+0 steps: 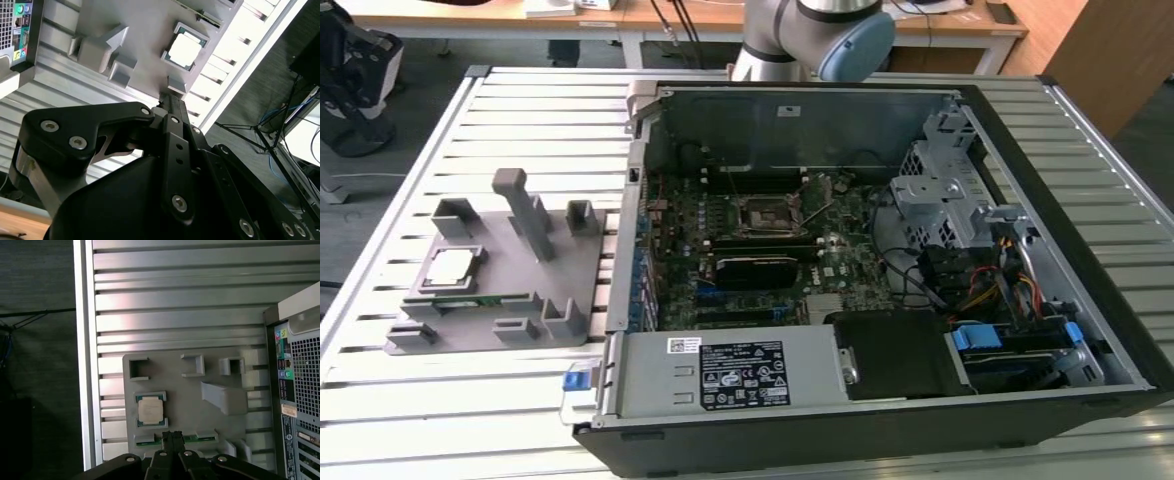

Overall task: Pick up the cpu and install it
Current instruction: 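Reach for the cpu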

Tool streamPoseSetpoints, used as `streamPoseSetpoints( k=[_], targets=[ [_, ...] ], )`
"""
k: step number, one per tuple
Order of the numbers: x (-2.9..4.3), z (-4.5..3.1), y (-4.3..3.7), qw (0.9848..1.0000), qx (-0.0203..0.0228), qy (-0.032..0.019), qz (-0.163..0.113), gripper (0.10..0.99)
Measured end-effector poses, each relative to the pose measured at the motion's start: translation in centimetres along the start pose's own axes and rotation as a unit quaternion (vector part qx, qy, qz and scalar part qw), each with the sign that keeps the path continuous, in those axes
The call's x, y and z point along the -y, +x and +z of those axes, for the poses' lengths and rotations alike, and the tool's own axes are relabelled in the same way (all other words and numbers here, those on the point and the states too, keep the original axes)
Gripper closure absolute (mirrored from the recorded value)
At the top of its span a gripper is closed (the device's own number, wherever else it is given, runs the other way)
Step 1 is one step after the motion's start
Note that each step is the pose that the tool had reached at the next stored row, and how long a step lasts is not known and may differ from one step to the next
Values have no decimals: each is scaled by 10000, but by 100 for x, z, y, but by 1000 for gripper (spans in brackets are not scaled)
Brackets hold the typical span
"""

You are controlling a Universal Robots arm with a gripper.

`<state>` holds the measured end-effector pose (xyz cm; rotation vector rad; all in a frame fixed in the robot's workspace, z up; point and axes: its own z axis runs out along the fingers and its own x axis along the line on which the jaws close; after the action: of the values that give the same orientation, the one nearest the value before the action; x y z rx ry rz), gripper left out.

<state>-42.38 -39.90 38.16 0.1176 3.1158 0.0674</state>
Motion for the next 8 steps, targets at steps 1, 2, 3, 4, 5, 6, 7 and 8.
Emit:
streamPoseSetpoints(
  k=[1,2,3,4,5,6,7,8],
  targets=[
    [2,1,24,10000,-1,0,0,980],
    [3,2,46,10000,-2,0,1,980],
    [5,4,64,10000,-3,0,1,980],
    [6,5,79,10000,-4,0,0,980],
    [7,5,94,10000,-6,0,1,980],
    [8,5,105,10000,-7,-1,1,980],
    [9,6,116,10000,-9,-1,1,980],
    [10,7,128,10000,-10,-2,1,980]
  ],
)
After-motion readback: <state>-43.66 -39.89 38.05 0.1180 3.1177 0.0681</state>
